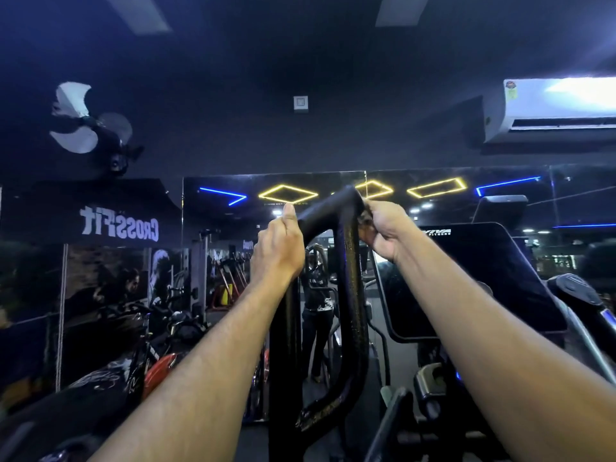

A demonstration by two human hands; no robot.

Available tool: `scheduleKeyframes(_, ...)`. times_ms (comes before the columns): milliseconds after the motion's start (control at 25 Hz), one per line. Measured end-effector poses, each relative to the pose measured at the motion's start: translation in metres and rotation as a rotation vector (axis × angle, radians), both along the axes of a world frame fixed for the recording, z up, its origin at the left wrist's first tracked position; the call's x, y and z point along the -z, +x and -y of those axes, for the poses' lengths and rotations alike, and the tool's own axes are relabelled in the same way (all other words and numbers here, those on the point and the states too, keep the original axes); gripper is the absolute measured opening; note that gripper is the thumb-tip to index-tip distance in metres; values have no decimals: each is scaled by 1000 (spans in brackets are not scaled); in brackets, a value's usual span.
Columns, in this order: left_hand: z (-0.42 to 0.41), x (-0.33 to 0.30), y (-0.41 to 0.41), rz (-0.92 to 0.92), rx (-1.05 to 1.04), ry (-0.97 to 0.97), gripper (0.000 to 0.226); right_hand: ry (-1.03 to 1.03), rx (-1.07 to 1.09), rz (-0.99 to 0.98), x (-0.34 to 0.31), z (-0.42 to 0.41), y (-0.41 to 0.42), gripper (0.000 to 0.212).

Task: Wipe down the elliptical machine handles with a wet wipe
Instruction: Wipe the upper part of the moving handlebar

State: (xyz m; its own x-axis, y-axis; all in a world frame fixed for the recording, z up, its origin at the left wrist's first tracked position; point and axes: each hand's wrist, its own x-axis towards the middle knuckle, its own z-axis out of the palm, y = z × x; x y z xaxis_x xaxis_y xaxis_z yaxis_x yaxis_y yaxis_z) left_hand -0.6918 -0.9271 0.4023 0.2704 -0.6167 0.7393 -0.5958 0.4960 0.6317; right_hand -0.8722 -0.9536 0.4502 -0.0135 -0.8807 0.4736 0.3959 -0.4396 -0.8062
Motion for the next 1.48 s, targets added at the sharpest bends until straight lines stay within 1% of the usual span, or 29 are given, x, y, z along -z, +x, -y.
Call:
scheduleKeyframes(80, 1, -1, 0, 1, -12, 9, 80, -3, 97, 6, 14, -6, 5, 24)
scheduleKeyframes(120, 0, -1, 0, -1, -8, 7, 81, -32, 158, -42, 22, -10, 7, 27)
scheduleKeyframes(160, 0, 0, 0, 3, -3, -2, 84, -71, 237, -139, 31, -17, 7, 29)
scheduleKeyframes(240, -1, 0, 0, 5, 17, -9, 88, -183, 434, -398, 43, -34, 1, 34)
scheduleKeyframes(280, -1, 0, 0, -3, 29, -5, 88, -245, 544, -493, 45, -45, -4, 34)
scheduleKeyframes(320, -2, 0, 0, -5, 41, -3, 88, -320, 660, -547, 43, -54, -8, 31)
scheduleKeyframes(400, -7, 0, -1, -20, 76, 0, 90, -548, 893, -541, 32, -65, -11, 24)
scheduleKeyframes(480, -12, 0, -2, -32, 97, -10, 87, -779, 1100, -556, 21, -64, -4, 25)
scheduleKeyframes(520, -14, 0, -2, -38, 103, -10, 84, -870, 1148, -604, 18, -58, 2, 26)
scheduleKeyframes(600, -16, 1, -1, -31, 108, -4, 83, -970, 1123, -704, 24, -44, 10, 20)
scheduleKeyframes(680, -17, 2, -1, -32, 103, 15, 90, -964, 1067, -711, 40, -37, 11, 17)
scheduleKeyframes(720, -18, 2, -2, -35, 97, 21, 95, -925, 1037, -687, 48, -36, 8, 16)
scheduleKeyframes(800, -17, 2, -3, -49, 89, 29, 102, -782, 949, -676, 55, -40, -3, 14)
scheduleKeyframes(880, -18, 1, -3, -55, 94, 31, 101, -671, 856, -730, 53, -46, -18, 12)
scheduleKeyframes(920, -20, 1, -3, -55, 94, 34, 98, -664, 853, -745, 49, -49, -24, 11)
scheduleKeyframes(1000, -22, 0, -3, -60, 100, 32, 94, -709, 901, -694, 38, -54, -28, 15)
scheduleKeyframes(1080, -22, 0, -3, -76, 115, 39, 98, -747, 940, -677, 30, -56, -17, 23)
scheduleKeyframes(1160, -21, 1, -2, -94, 138, 38, 102, -756, 960, -689, 34, -56, -3, 26)
scheduleKeyframes(1240, -23, 1, -1, -87, 134, 32, 97, -719, 979, -728, 46, -58, 0, 23)
scheduleKeyframes(1320, -23, -1, 0, -67, 116, 31, 86, -645, 970, -837, 62, -66, -9, 18)
scheduleKeyframes(1400, -20, 0, 1, -62, 121, 20, 77, -596, 915, -932, 69, -75, -20, 16)
scheduleKeyframes(1440, -17, 1, 2, -64, 134, 10, 77, -588, 910, -942, 64, -78, -24, 16)
scheduleKeyframes(1480, -15, 0, 3, -67, 152, 7, 77, -594, 935, -909, 56, -79, -26, 15)
